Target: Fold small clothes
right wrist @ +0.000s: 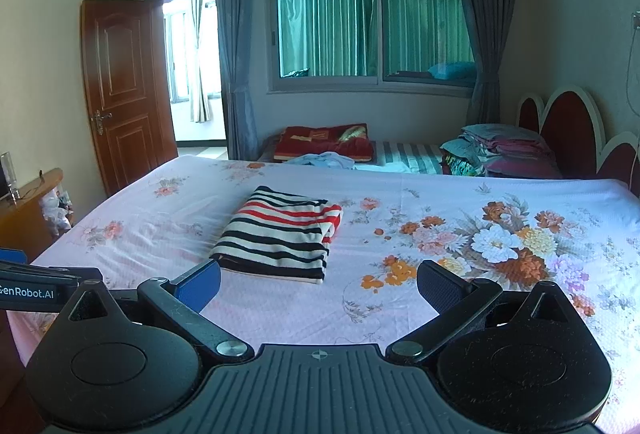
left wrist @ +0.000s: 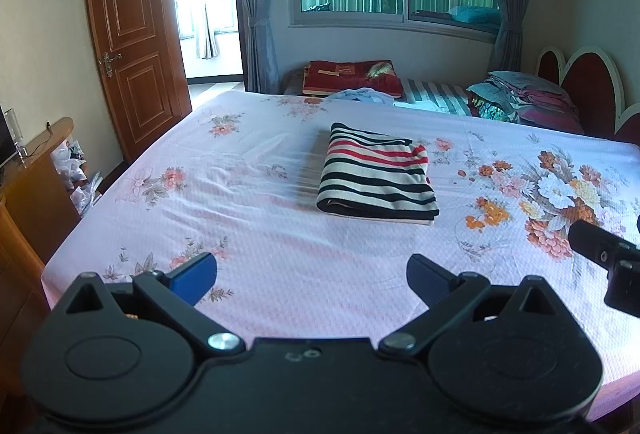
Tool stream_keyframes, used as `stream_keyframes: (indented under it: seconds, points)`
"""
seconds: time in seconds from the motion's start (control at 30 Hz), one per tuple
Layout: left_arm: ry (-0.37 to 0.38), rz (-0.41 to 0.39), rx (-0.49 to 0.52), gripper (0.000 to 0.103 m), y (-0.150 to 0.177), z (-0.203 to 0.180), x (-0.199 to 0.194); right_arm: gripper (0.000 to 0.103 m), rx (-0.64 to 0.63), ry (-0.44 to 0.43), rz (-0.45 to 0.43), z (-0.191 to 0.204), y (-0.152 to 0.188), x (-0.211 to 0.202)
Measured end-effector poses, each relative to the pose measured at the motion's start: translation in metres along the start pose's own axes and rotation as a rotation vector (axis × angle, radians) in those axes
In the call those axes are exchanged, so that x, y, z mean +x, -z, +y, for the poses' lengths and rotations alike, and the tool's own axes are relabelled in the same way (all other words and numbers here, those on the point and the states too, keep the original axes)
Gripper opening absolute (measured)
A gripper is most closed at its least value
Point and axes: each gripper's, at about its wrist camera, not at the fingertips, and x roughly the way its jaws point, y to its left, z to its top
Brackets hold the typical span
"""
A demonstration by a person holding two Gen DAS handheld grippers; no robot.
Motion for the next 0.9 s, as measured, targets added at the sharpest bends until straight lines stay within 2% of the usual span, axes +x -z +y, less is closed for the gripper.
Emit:
stream_keyframes:
  seconds: [0.63,0.77,0.9]
  points:
    - [0.008,0.014,0.014,0.101,-0.003,-0.003,0.014,0.103,0.002,-0.003,0.015,-0.003,0.002,0.015]
    - [0.030,-0.011,0.035,0.098,-0.004,-0.006,0.021,0.103,0.000,-0.006,0.031,-0.004,0.003,0.023]
    - [0.031,0.036,0.012,0.100,-0.011,-0.003,0.042,0.103,0.000,0.007,0.049,-0.008,0.005,0.035]
